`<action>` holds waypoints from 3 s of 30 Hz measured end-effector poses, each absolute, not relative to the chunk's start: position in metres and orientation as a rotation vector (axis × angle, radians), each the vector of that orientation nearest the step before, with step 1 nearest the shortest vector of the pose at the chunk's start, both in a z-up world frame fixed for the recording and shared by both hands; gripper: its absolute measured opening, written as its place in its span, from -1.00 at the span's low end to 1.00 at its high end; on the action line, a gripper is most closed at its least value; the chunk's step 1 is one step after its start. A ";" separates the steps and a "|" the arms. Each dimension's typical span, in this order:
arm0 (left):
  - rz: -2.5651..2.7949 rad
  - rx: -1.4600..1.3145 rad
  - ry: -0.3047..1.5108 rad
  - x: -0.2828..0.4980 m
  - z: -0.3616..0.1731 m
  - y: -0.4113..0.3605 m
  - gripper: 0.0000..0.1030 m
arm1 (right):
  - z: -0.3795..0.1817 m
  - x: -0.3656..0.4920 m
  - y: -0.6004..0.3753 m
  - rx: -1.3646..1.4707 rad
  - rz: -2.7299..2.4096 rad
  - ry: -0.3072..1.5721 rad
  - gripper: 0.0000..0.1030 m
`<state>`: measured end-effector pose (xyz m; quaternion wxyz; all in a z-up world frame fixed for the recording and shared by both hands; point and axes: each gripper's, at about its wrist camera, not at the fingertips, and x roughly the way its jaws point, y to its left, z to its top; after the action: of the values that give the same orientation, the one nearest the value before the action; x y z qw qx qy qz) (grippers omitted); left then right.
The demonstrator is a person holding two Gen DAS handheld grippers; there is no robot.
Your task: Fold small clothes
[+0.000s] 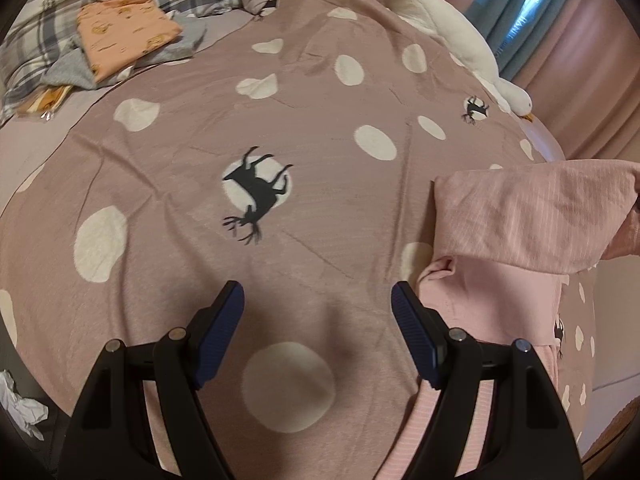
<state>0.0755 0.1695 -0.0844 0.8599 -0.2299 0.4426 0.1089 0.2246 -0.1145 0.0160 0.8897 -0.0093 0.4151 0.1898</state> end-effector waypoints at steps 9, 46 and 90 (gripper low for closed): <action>0.168 -0.455 0.920 0.099 -0.071 0.151 0.48 | 0.010 0.233 -0.153 -0.001 0.312 0.895 -0.77; -0.143 -0.335 1.090 0.217 -0.116 0.059 -0.45 | -0.062 0.258 -0.246 0.091 0.119 1.078 -0.77; -0.071 -0.330 1.134 0.222 -0.160 0.054 -0.31 | -0.148 0.258 -0.294 0.123 -0.062 1.233 -0.77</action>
<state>0.2218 0.0538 -0.1596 0.8300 -0.1554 0.5347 -0.0336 0.2581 -0.2942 -0.1476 0.8138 0.0575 0.5776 -0.0289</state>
